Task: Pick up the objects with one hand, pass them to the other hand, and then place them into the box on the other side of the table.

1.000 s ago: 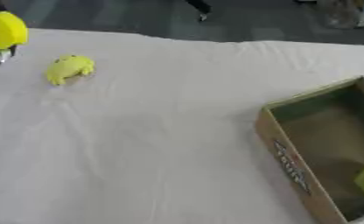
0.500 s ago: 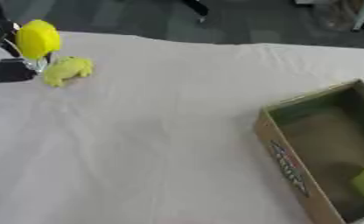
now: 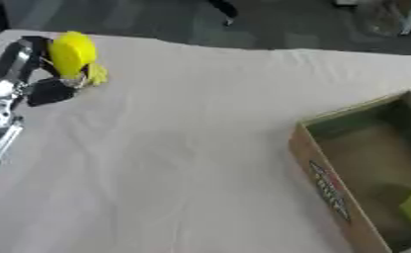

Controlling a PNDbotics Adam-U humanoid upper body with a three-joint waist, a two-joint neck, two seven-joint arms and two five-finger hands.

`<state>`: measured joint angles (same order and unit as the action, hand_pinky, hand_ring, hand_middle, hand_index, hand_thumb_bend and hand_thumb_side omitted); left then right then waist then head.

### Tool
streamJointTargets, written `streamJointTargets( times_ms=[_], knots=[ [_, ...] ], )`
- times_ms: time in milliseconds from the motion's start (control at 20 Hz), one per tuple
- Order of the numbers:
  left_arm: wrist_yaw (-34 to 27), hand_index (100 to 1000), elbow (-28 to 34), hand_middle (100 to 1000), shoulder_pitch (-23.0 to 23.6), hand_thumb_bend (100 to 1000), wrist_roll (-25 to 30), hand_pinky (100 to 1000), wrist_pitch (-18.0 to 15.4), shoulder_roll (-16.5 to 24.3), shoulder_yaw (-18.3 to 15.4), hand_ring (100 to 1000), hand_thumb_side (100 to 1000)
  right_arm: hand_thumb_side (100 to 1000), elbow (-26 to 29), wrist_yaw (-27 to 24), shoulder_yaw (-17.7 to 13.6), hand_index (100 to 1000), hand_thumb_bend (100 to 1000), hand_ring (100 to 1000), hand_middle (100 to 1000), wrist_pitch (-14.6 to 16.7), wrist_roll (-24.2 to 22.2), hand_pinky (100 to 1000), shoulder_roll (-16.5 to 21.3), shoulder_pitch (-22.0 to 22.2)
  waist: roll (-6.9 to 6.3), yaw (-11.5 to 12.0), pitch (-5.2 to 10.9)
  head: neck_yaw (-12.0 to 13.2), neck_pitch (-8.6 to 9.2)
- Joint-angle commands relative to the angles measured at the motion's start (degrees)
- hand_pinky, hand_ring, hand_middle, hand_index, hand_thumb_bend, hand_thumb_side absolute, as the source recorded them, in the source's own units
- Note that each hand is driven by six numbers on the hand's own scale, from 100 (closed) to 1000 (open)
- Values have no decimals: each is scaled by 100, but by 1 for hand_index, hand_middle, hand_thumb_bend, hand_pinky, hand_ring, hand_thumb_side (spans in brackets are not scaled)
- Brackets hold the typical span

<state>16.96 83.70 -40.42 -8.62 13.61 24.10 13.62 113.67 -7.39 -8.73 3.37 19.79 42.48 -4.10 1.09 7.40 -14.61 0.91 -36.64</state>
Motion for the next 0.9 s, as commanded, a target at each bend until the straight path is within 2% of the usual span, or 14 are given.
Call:
streamJointTargets(
  times_ms=[50, 200, 350, 450, 600, 750, 900],
  knots=[
    [189, 458, -29, 499, -144, 126, -83, 528, -158, -95, 0, 531, 104, 351, 92, 415, 92, 962, 100, 916, 888, 211, -455, 986, 499, -122, 3, -7, 115, 2, -2],
    [389, 459, -76, 500, -130, 134, -159, 529, -284, -227, -1, 532, 100, 178, 92, 781, 278, 931, 100, 909, 875, 419, -866, 972, 816, -246, 17, -1, 118, -7, 1],
    [641, 461, -112, 501, -127, 117, -216, 532, -425, -344, 11, 534, 100, 109, 92, 1028, 523, 905, 100, 902, 861, 595, -1196, 959, 1151, -430, 36, 10, 128, -31, -6],
    [836, 462, -162, 501, -135, 117, -224, 532, -517, -427, 37, 535, 100, 100, 92, 1200, 727, 885, 100, 899, 853, 657, -1413, 949, 1430, -665, 55, 11, 143, -60, -21],
    [1088, 463, -214, 502, -152, 117, -218, 534, -637, -546, 81, 536, 100, 133, 92, 1433, 1071, 880, 100, 903, 854, 644, -1708, 945, 1708, -1056, 79, 20, 163, -126, -39],
    [1284, 465, -209, 503, -164, 118, -176, 536, -725, -637, 140, 538, 100, 154, 92, 1555, 1412, 884, 100, 905, 856, 460, -1977, 944, 1762, -1446, 90, 40, 184, -180, -70],
    [1434, 465, -189, 503, -155, 117, -169, 537, -774, -745, 161, 539, 100, 172, 92, 1681, 1734, 891, 100, 911, 863, 234, -2307, 942, 1658, -1864, 91, 57, 203, -220, -81]
  ],
)
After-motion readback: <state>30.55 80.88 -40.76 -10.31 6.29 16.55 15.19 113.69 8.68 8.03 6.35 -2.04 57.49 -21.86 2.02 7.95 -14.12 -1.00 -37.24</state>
